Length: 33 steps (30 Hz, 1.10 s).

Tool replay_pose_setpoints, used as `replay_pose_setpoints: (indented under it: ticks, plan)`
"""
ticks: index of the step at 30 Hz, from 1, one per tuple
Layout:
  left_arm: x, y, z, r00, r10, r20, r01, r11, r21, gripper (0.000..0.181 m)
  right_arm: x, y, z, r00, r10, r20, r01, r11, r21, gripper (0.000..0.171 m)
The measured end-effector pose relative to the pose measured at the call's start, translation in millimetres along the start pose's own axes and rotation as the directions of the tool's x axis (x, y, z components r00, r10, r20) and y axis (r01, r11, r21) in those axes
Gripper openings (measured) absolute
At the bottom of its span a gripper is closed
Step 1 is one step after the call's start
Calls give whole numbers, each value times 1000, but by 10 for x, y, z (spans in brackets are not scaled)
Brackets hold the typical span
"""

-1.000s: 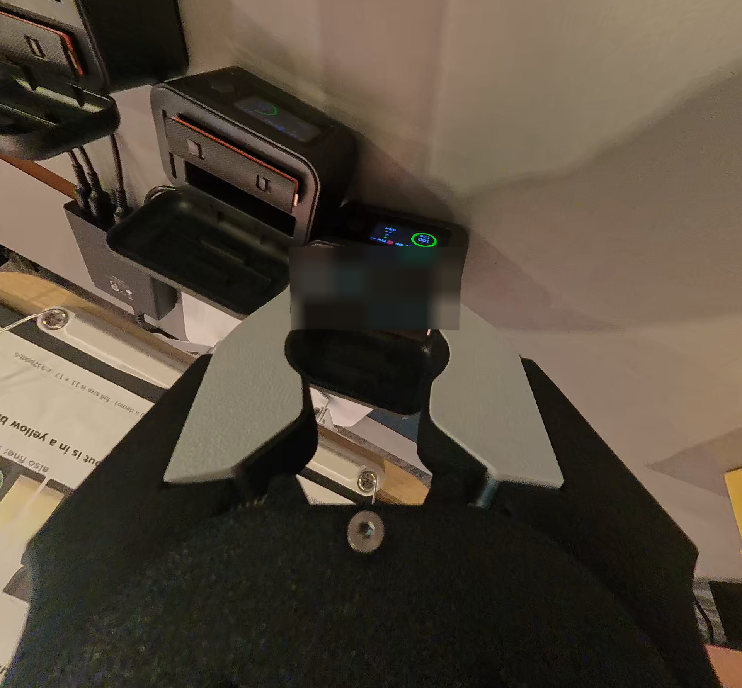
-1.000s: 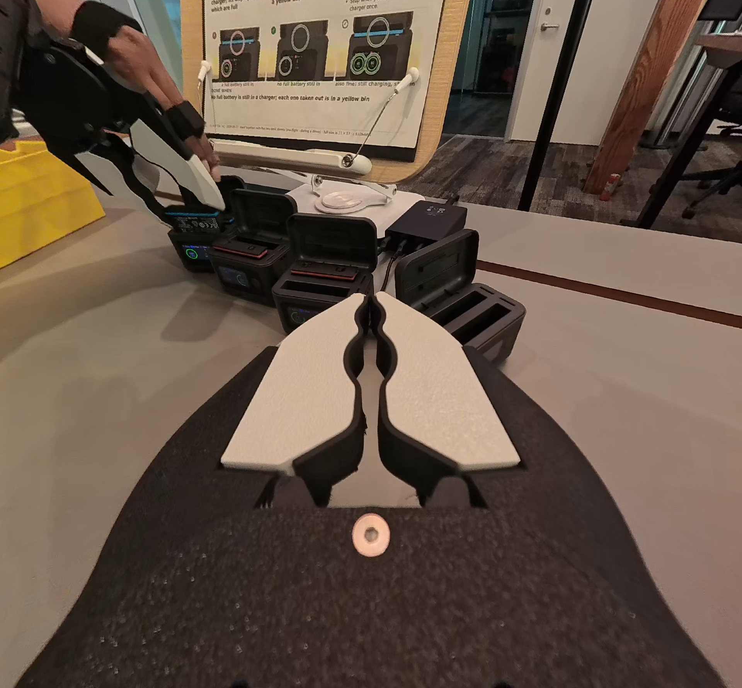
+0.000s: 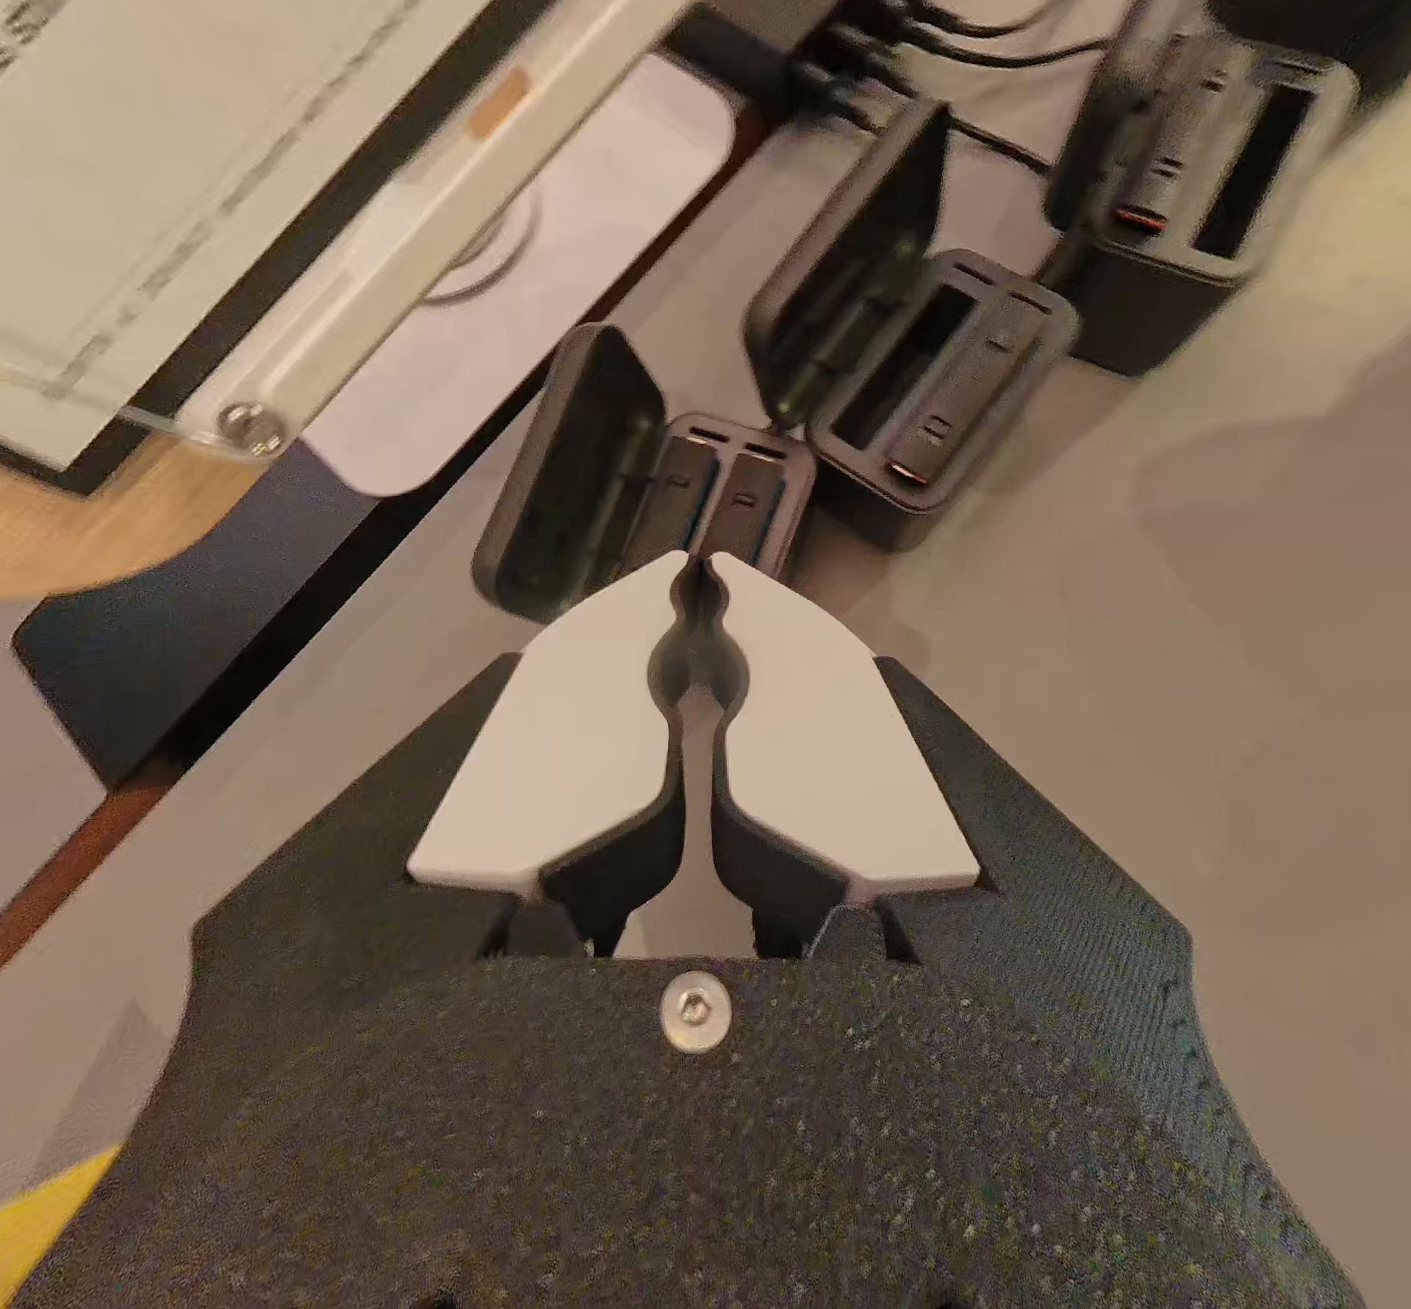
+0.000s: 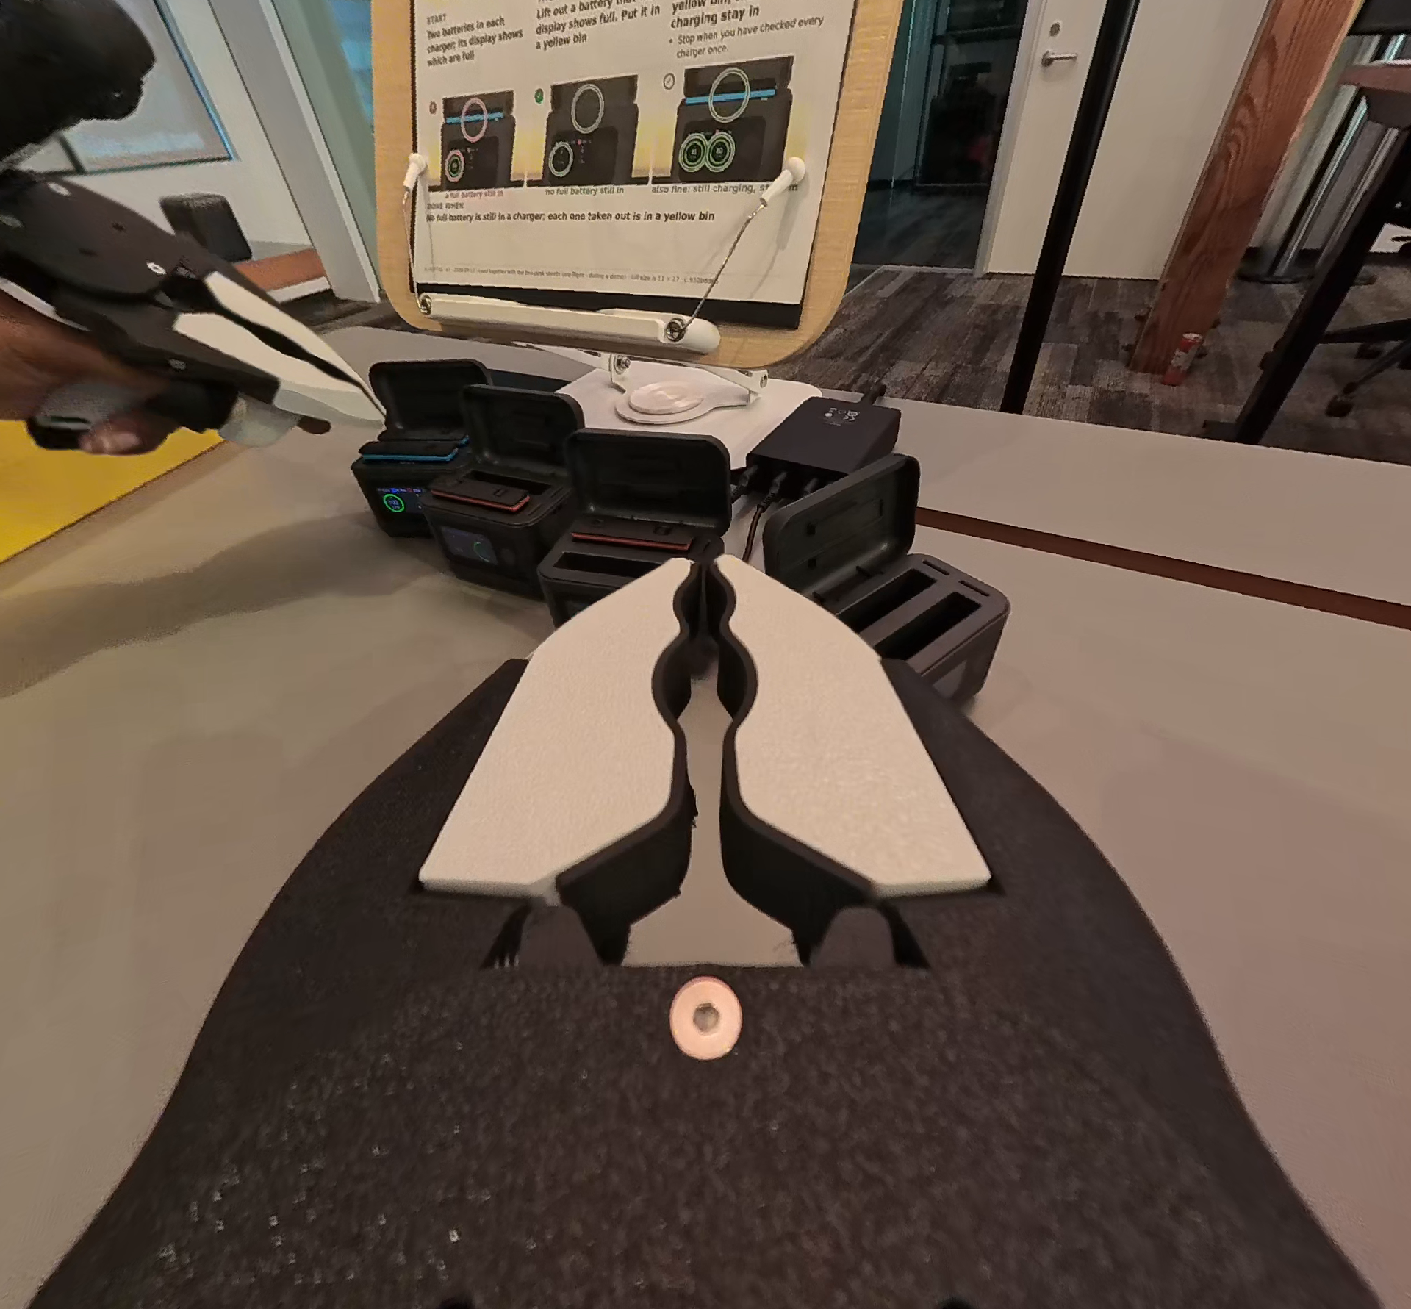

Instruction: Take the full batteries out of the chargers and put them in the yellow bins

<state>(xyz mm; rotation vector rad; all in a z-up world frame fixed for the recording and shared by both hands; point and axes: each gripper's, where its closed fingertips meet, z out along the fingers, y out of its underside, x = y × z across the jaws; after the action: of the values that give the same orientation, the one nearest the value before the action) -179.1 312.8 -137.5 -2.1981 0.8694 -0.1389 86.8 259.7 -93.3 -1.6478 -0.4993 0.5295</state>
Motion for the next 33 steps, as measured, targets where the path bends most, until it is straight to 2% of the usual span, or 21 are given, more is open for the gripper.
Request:
replay_pose_setpoints:
  ticks: [5, 16, 21, 26, 33]
  plan:
    - [-54, 26, 2, 988, -123, 97, 124, 992, -3, 0, -36, -24, -6, 1000, 6, 14, -6, 1000, 4, 0]
    - [-10, 12, 151, 968, -180, 176, 183, 983, -1, 0, -104, -91, -28, 999, 22, 38, -23, 999, 24, 0]
    - [-6, 23, 154, 969, -162, 189, 163, 987, 9, 0, -94, -108, -38, 999, 21, 33, -22, 999, 29, 0]
    - [-4, 38, 150, 972, -64, 226, 66, 998, 1, 1, -87, -102, -34, 1000, 13, 25, -14, 1000, 27, 0]
    - [1, 51, 151, 979, -58, 195, 59, 998, 2, 2, -96, -97, -32, 1000, 0, 21, 0, 1000, 24, 0]
